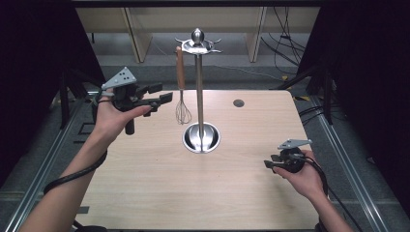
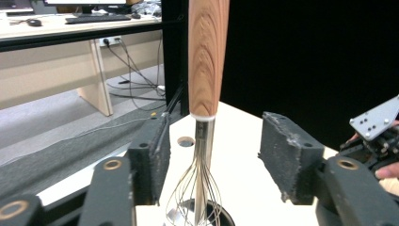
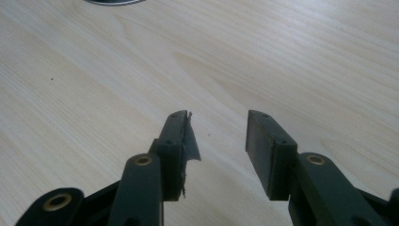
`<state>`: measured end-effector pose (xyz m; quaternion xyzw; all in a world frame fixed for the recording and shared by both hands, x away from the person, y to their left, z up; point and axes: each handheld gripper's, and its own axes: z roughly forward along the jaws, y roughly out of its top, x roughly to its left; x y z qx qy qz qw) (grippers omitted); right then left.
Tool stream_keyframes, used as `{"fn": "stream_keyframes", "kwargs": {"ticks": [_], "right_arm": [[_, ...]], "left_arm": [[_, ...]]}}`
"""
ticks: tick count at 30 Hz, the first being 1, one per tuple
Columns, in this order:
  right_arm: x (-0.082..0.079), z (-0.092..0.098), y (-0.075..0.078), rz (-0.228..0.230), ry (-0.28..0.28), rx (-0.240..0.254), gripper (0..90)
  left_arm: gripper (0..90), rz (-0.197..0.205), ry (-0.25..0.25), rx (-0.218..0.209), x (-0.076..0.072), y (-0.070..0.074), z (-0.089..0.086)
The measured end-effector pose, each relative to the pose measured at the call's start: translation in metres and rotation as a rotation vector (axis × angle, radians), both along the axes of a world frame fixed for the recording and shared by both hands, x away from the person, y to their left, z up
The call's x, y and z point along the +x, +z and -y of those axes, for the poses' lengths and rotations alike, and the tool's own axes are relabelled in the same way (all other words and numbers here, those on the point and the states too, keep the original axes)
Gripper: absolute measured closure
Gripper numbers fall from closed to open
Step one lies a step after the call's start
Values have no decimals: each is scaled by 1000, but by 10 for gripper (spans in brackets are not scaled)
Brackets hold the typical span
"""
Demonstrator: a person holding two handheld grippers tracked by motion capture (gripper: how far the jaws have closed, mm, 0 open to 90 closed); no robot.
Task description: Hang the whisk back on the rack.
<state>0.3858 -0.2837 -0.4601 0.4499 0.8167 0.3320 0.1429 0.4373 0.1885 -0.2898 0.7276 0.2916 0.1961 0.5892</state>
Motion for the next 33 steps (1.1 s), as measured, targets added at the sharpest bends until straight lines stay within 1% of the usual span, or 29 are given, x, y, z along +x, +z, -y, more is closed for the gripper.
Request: {"fn": "stream_keyframes", "kwargs": {"ticks": [2,3,5,6,7,8,9,10,11,12,13,14,16,17,19,20,21,22,23,25,26,27,28,29,30,31,32,33], "right_arm": [[0,0,0,2,1,-4,597],[0,0,0,2,1,-4,597],[0,0,0,3,-1,2,596],[1,1,-1,27,15,-12,595],[1,1,-2,32,8,-4,595],[1,1,-2,31,9,-5,595],[1,1,-2,31,9,-5,595],[0,0,-1,23,-8,1,595],[0,0,-1,24,-8,1,595],[0,1,1,-3,0,-13,595],[0,0,-1,28,-11,4,594],[0,0,-1,24,-7,0,594],[0,0,-1,23,-9,3,593],[0,0,-1,22,-10,2,593],[0,0,-1,12,-14,5,593],[2,3,-1,38,20,-17,593],[3,3,-2,53,24,-13,593],[3,3,-2,53,24,-13,593],[2,3,-1,41,21,-15,592],[2,3,-1,43,22,-16,592],[2,3,-1,43,22,-16,592],[2,3,-1,41,22,-16,592],[2,3,-1,42,20,-16,592],[3,3,-2,49,18,-14,591],[3,2,-2,48,19,-13,590],[0,-1,-1,7,-17,16,590],[0,-1,-1,7,-17,16,590],[0,0,0,0,-5,6,589]], "left_arm": [[384,1,12,10,-8,-3,-2],[376,1,12,10,-8,-3,-2],[364,0,23,15,-15,-8,-4],[355,0,29,24,-18,-10,-5],[344,2,34,26,-21,-12,-6],[338,3,45,33,-27,-17,-8],[336,3,45,33,-27,-17,-8],[336,6,51,33,-30,-19,-10],[335,7,57,35,-33,-21,-11],[334,8,64,34,-38,-23,-13],[333,12,69,42,-40,-24,-14],[333,19,74,49,-42,-25,-16],[332,20,82,45,-44,-27,-17],[332,45,84,56,-45,-28,-20],[331,43,100,70,-50,-37,-23],[331,41,103,79,-52,-41,-24],[332,35,103,87,-54,-45,-25],[334,35,103,87,-54,-45,-25],[337,21,109,94,-57,-54,-28],[338,4,114,101,-61,-65,-30],[339,4,114,101,-61,-65,-30],[339,-4,114,101,-62,-71,-31],[338,-14,117,110,-63,-78,-32],[339,-25,116,112,-65,-87,-32],[342,-44,133,113,-68,-99,-33],[351,-47,142,109,-70,-106,-34],[356,-47,142,109,-70,-106,-34],[355,-53,148,119,-70,-114,-35]]}}
